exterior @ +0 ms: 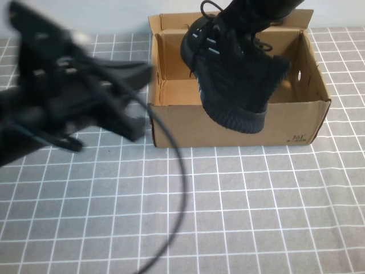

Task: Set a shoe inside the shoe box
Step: Hand over the shoe

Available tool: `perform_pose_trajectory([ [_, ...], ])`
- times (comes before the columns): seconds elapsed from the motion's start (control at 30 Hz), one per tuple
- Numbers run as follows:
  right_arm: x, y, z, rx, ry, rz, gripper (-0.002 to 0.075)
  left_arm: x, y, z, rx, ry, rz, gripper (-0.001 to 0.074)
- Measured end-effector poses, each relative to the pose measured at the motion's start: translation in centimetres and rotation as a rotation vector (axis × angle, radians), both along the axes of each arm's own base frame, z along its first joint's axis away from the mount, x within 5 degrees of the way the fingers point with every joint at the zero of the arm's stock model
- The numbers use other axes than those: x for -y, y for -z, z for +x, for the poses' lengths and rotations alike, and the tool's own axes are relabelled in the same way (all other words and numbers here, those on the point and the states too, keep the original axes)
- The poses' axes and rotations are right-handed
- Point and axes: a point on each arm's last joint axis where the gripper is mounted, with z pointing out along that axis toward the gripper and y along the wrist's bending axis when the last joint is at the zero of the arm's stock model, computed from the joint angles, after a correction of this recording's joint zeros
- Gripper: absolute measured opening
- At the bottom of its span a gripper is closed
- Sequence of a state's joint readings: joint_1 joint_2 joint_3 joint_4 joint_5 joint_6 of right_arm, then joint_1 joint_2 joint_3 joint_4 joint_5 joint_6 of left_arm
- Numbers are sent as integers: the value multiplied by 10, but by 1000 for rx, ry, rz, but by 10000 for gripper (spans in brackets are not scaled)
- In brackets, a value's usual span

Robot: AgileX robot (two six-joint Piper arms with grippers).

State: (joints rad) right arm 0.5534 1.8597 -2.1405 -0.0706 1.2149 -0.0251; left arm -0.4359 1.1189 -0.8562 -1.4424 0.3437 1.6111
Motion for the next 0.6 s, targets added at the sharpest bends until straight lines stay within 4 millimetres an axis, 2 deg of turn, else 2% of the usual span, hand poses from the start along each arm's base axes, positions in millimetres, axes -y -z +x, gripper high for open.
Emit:
perform_pose_trajectory([
  [0.1,1,3,5,-16,17,-2,2,29,-5,1,75,108,59,7],
  [0.2,1,5,7,-34,21,-13,2,52,-5,1,110,185,93,88],
  [0.3,1,9,8,-49,22,-22,2,65,-3,4,109,232,103,283],
  [0.4,1,10,8,-54,24,-26,2,71,0,7,87,263,82,540],
  [0.43,1,10,8,-54,24,-26,2,72,0,8,77,267,67,594],
  [0.53,1,9,8,-54,25,-24,2,78,7,12,57,285,44,663],
  [0.6,1,9,8,-54,28,-21,2,82,11,14,60,305,44,668],
])
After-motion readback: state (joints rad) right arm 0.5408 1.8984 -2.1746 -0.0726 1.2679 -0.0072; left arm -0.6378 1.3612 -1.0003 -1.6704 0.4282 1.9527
